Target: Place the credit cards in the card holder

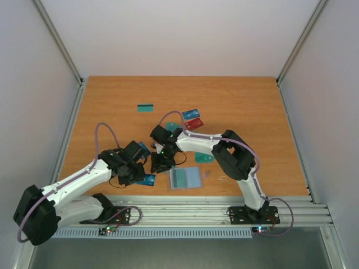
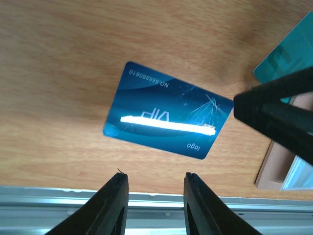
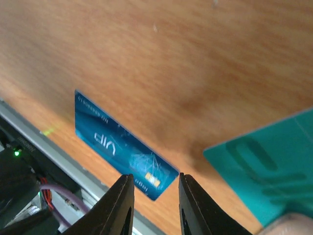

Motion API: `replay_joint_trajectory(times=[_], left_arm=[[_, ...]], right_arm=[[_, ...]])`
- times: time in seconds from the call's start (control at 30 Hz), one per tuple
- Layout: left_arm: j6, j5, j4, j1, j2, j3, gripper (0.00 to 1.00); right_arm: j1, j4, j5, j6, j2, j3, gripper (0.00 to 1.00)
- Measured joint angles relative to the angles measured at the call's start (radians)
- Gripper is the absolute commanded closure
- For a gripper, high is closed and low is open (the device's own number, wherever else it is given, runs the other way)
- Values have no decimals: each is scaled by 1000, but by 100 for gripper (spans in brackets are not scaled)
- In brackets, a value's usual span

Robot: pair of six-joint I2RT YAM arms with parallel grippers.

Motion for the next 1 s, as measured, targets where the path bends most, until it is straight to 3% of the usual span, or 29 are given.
replay_joint_trajectory(times=[0.23,0.37,0.47,0.7,1.0], left_arm=[[-85,-11,-76,0,-47,0,66],[-108,-24,-98,5,-48,0,57],[-106,-13,-97,51,-43,0,57],[-68,45,-38,195,48,-11,63],[12,92,92,255,192,-26,73]], right_arm=[[-2,5,-18,-20,69,57,73],[2,7,-39,-37,106,107,74],[7,6,-50,-43,116,118,75],[22,3,-96,-45,159,166,78],[48,-15,-98,-45,176,194,80]])
